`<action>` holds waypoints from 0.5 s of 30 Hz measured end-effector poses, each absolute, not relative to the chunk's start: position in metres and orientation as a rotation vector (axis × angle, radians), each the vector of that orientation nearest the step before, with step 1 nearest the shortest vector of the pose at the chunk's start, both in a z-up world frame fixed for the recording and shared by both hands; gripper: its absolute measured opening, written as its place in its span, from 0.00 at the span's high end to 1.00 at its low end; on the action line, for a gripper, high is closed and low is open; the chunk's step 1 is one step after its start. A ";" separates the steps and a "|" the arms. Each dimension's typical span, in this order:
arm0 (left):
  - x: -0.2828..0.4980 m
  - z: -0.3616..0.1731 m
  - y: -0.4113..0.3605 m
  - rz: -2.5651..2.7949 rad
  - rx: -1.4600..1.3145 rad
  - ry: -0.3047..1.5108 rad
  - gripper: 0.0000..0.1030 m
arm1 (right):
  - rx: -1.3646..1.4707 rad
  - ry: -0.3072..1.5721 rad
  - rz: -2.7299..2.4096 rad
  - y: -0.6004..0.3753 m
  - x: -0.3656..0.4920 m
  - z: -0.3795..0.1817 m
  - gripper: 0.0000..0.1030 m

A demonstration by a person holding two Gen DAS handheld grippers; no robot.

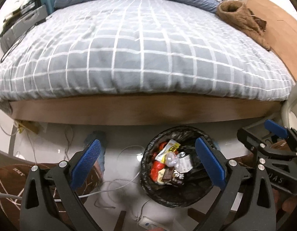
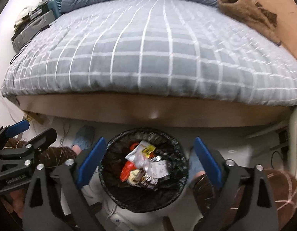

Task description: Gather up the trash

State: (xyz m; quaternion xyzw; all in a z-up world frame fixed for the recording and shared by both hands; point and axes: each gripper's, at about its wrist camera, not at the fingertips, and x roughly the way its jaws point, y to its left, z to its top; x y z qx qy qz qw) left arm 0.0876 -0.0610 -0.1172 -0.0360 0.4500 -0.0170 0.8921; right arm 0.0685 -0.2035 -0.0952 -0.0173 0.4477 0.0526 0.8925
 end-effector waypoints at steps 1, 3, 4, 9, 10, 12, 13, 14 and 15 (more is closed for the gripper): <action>0.086 -0.112 -0.064 -0.043 -0.071 0.924 0.06 | -0.036 0.911 0.098 -0.207 0.066 -0.088 0.09; 0.080 -0.097 -0.069 -0.061 -0.071 0.898 0.06 | -0.037 0.877 0.076 -0.213 0.060 -0.073 0.08; 0.078 -0.092 -0.070 -0.066 -0.073 0.889 0.06 | -0.035 0.862 0.069 -0.215 0.058 -0.067 0.07; 0.061 -0.060 -0.077 -0.081 -0.068 0.833 0.06 | -0.035 0.790 0.047 -0.226 0.036 -0.032 0.07; 0.059 -0.056 -0.078 -0.083 -0.067 0.827 0.06 | -0.033 0.780 0.047 -0.227 0.032 -0.026 0.07; 0.050 -0.043 -0.079 -0.084 -0.063 0.808 0.06 | -0.026 0.755 0.046 -0.229 0.022 -0.012 0.07; 0.046 -0.038 -0.079 -0.085 -0.063 0.802 0.06 | -0.026 0.746 0.045 -0.230 0.018 -0.007 0.07; 0.041 -0.032 -0.079 -0.085 -0.064 0.794 0.06 | -0.027 0.739 0.043 -0.230 0.014 -0.002 0.07; 0.036 -0.028 -0.079 -0.080 -0.064 0.788 0.06 | -0.026 0.728 0.041 -0.231 0.008 0.005 0.07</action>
